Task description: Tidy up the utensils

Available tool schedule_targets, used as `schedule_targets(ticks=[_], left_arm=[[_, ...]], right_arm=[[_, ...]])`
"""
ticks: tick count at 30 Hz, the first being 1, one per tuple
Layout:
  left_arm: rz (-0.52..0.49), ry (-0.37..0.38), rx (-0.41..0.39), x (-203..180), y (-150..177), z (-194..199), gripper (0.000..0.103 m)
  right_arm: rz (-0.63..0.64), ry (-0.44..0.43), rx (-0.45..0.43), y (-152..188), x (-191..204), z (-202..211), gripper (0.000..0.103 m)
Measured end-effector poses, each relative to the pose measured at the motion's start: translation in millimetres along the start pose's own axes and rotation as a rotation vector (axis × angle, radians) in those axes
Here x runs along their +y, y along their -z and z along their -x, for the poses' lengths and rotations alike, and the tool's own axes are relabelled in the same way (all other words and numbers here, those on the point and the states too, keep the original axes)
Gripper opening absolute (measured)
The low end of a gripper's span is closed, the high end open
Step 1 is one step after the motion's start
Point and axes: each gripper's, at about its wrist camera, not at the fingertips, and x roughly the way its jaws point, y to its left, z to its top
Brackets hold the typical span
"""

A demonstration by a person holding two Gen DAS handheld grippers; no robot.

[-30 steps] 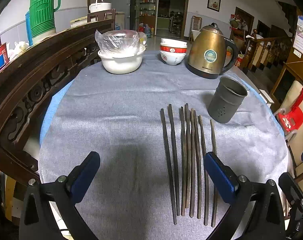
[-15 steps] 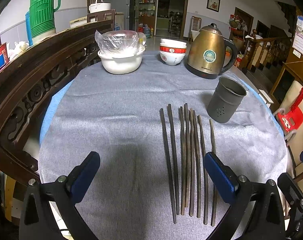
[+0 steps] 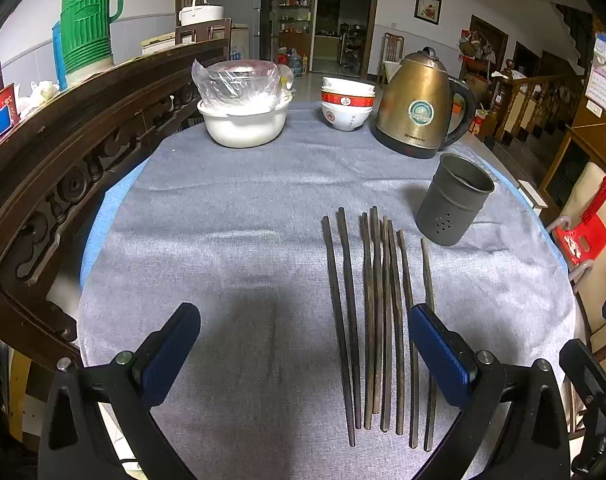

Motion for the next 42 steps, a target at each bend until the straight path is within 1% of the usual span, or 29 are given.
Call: schedule_targets(ticks=[42], left_arm=[[0.005, 0.002, 0.002, 1.8, 0.8, -0.3, 0.103]], right_arm=[[0.003, 0.019, -0.010, -3.2, 0.4, 2.3, 0.103]])
